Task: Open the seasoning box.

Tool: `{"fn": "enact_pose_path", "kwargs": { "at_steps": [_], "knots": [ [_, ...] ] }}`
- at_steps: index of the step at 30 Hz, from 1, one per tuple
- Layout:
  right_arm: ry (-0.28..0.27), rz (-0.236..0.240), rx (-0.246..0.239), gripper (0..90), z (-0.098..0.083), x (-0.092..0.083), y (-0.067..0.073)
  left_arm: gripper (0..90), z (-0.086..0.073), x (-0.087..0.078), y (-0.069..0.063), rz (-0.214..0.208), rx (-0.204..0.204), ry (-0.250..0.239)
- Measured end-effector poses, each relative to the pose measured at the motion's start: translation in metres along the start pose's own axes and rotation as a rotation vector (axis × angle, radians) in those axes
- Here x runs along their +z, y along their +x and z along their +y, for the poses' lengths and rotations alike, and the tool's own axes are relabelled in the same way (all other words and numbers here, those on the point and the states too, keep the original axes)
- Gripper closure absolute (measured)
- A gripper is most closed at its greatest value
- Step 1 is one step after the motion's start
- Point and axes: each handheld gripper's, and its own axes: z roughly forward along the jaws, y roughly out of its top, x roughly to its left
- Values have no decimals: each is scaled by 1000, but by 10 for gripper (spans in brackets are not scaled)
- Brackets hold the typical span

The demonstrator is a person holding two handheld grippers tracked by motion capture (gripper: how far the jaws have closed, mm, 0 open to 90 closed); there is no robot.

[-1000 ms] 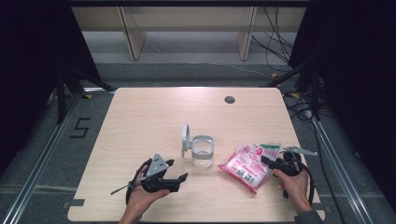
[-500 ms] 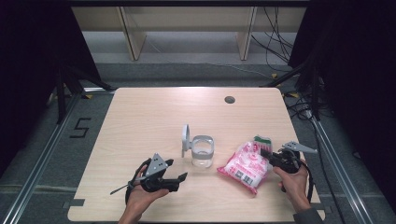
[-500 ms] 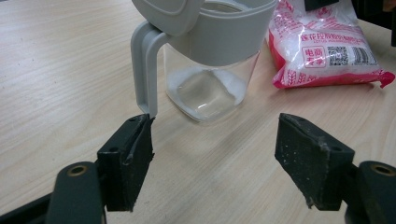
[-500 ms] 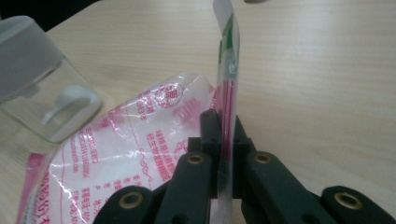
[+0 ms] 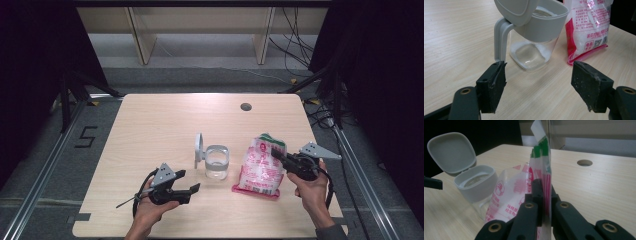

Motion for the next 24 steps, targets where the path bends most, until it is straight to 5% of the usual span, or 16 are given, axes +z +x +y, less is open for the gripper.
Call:
{"fn": "enact_pose_path", "kwargs": {
  "at_steps": [2, 5, 9, 12, 16, 20, 24],
  "knots": [
    [-5, 6, 17, 900, 2, 1, 3, 274, 0, -1, 0, 0, 9, 5],
    [-23, 0, -41, 900, 17, 1, 9, 274, 0, 0, -1, 3, -10, 4],
    [-46, 0, -59, 900, 26, -3, 13, 274, 0, 1, -3, 6, -19, 1],
    [-94, -20, -131, 900, 34, -9, 16, 274, 0, 1, -3, 6, -16, 7],
    [-96, 12, -147, 900, 27, -16, 27, 274, 0, 1, -3, -2, -21, -3],
    [-38, 36, -169, 900, 8, -32, 39, 273, -1, 1, -2, 6, -17, 6],
    [12, 49, -131, 900, -4, -33, 40, 273, 0, 1, -4, -3, -16, -1]
  ]
}}
